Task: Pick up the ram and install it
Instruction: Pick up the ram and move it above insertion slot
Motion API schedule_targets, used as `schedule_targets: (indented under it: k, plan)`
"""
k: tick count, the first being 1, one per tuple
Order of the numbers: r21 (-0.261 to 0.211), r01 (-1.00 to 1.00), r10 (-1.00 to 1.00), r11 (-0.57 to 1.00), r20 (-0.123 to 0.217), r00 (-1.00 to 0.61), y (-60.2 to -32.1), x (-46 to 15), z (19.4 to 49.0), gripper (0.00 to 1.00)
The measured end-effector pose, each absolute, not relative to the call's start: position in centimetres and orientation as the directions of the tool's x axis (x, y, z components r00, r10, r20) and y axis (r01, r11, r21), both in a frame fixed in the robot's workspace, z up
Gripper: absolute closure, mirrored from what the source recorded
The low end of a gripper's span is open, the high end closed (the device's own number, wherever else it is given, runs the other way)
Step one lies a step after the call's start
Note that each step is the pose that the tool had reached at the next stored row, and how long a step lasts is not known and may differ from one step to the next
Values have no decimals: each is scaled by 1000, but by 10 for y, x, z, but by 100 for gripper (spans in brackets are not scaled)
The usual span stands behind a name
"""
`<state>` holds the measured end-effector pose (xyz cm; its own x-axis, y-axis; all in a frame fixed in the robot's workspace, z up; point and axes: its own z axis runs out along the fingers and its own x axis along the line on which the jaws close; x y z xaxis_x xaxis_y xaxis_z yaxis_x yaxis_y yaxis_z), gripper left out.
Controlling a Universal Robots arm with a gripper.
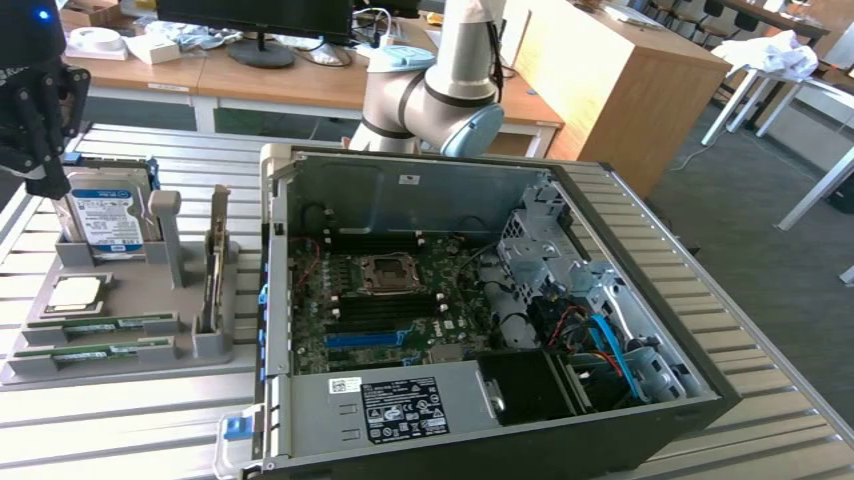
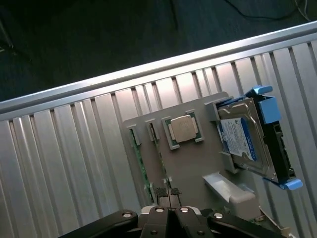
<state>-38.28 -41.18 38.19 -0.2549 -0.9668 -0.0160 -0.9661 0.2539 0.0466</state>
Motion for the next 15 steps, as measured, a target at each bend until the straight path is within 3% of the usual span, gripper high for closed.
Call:
schedule_targets:
  k: [15]
  plan:
    - [47,-999,-1000,-11,-16,10,-412,-383,381,90]
